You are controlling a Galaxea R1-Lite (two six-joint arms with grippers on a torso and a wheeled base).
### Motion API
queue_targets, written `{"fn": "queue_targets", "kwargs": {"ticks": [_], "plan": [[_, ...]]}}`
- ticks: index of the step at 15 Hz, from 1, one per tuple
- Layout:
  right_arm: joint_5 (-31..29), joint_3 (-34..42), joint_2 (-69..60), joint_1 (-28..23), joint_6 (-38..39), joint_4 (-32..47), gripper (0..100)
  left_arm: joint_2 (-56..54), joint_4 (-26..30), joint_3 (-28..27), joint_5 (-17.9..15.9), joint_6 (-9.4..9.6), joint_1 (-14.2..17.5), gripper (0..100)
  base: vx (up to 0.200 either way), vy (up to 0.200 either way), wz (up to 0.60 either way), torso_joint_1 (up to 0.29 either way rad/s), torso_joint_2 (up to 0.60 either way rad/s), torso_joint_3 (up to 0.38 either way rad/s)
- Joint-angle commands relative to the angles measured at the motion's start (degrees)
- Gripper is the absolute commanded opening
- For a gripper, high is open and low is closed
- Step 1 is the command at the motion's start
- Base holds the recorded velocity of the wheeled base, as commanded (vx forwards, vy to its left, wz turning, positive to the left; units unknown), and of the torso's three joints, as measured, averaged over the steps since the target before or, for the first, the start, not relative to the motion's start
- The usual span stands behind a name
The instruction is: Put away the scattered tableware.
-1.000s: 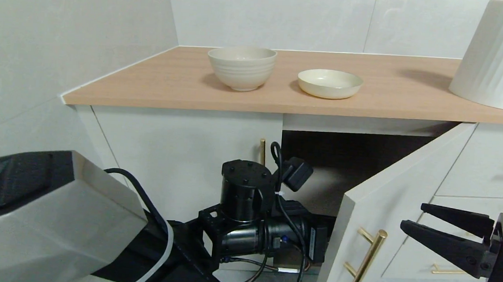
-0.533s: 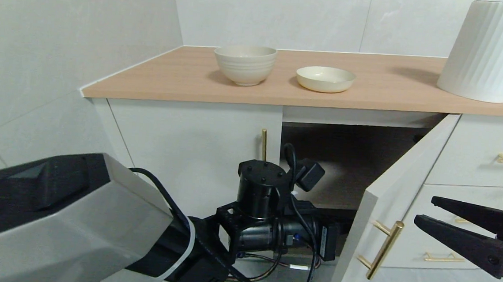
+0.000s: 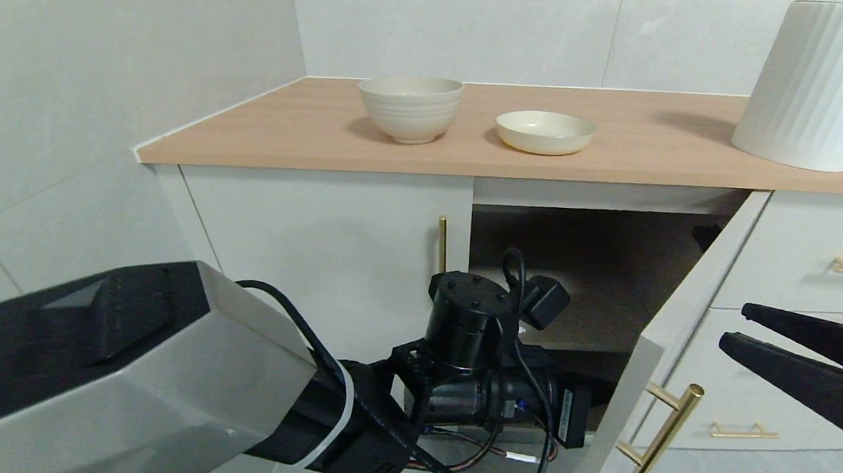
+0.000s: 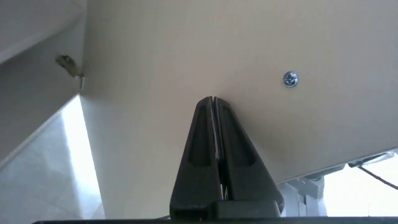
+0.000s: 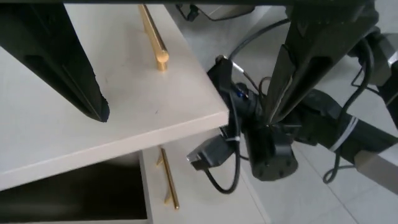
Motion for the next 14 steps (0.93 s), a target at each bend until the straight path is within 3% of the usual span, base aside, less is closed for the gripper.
{"fn": "queue_targets", "kwargs": {"ticks": [1, 6, 10, 14], "plan": [[0.02, -0.17, -0.83, 0.00, 0.02, 0.02, 100, 0.31, 0.61, -1.43, 0.30, -0.05, -0.37, 0, -0.200, 0.000, 0.00, 0.017, 0.00, 0.002], [0.02, -0.61, -1.18, 0.00, 0.02, 0.11, 100, 4.44, 8.34, -11.72, 0.48, -0.05, -0.29, 0, 0.000, 0.000, 0.00, 0.000, 0.00, 0.000], [-0.07, -2.63, -0.92, 0.00, 0.19, 0.11, 100, 6.02, 8.87, -13.83, 0.65, -0.05, -0.90, 0, 0.000, 0.000, 0.00, 0.000, 0.00, 0.000], [-0.42, -6.76, -0.04, -0.09, 0.28, 0.81, 100, 5.32, 11.16, -17.96, 2.41, -0.31, -8.64, 0, 0.000, 0.000, 0.00, 0.000, 0.00, 0.000]]}}
